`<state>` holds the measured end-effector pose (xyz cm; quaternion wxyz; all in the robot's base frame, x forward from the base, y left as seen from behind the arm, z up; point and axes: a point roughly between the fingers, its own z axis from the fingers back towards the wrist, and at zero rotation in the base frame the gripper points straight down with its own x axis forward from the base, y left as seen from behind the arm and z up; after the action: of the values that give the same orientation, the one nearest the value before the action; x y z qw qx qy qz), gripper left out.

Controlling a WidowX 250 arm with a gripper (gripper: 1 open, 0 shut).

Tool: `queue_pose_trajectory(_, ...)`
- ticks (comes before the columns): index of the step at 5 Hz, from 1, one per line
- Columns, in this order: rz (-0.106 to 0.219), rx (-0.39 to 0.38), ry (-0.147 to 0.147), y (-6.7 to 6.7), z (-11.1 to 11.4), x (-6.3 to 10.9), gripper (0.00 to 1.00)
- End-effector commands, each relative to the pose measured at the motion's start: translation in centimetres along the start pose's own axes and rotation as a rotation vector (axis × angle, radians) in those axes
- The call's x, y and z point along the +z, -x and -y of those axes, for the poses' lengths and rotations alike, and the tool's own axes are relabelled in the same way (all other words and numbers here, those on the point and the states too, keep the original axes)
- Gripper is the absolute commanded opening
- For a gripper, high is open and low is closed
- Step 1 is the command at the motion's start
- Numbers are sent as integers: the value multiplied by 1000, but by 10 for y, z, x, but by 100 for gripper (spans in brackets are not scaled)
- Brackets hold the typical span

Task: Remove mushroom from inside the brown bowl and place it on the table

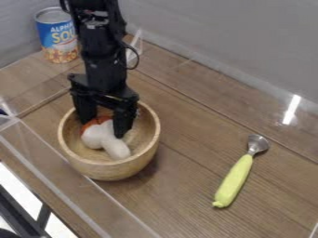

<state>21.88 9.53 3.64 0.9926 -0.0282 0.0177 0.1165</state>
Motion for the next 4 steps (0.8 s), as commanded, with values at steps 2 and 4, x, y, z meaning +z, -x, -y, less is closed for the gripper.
queue_pose_trajectory(2,24,-9,-2,-3,4,8,100)
queue_pose_trajectory(4,13,-12,-5,-5,5,9,100)
